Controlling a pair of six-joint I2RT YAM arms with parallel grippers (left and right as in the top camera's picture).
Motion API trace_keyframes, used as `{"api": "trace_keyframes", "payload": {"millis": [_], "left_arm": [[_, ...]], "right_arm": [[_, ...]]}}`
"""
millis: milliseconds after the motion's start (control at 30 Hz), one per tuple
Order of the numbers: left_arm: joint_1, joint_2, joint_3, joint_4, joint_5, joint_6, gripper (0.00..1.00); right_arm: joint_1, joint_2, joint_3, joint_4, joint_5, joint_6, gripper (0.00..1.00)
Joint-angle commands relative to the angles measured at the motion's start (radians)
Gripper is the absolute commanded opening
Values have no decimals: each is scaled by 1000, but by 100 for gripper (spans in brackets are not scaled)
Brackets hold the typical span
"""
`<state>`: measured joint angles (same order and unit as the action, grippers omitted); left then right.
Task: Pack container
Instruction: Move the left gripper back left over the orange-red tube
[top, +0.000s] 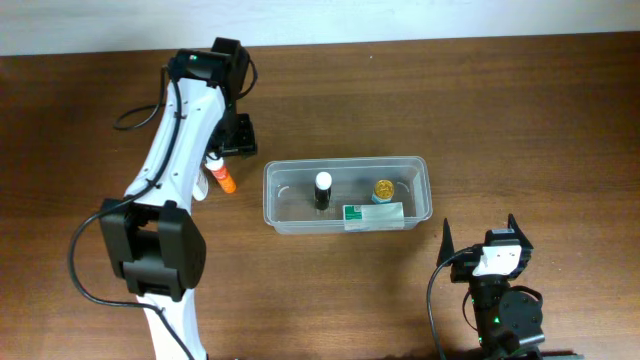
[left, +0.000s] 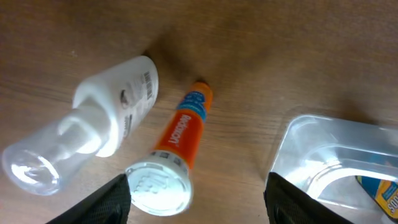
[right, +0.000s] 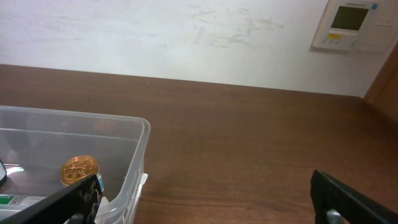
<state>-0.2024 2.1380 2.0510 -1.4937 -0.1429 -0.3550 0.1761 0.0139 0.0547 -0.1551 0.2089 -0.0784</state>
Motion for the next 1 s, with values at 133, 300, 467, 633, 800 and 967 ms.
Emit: {"api": "trace_keyframes", "payload": {"millis": [133,300,467,633,800,967], "left_arm": [[27,7,-11,5,4,13,69],[26,7,-25,14,5,13,65],[26,7,-82,51,7,13,64],[27,7,-133,80,7,13,64],[27,7,-134,89,27,13,48],[27,7,-134,96,27,13,38]], "right_arm": [[-6,-10,-8,-1,9,4,98],[-6,-10,-8,-1,9,4,98],[-6,-10,-8,-1,9,4,98],[-6,-10,-8,-1,9,4,98],[-6,-10,-8,-1,9,4,98],[-6,-10,-8,-1,9,4,98]]}}
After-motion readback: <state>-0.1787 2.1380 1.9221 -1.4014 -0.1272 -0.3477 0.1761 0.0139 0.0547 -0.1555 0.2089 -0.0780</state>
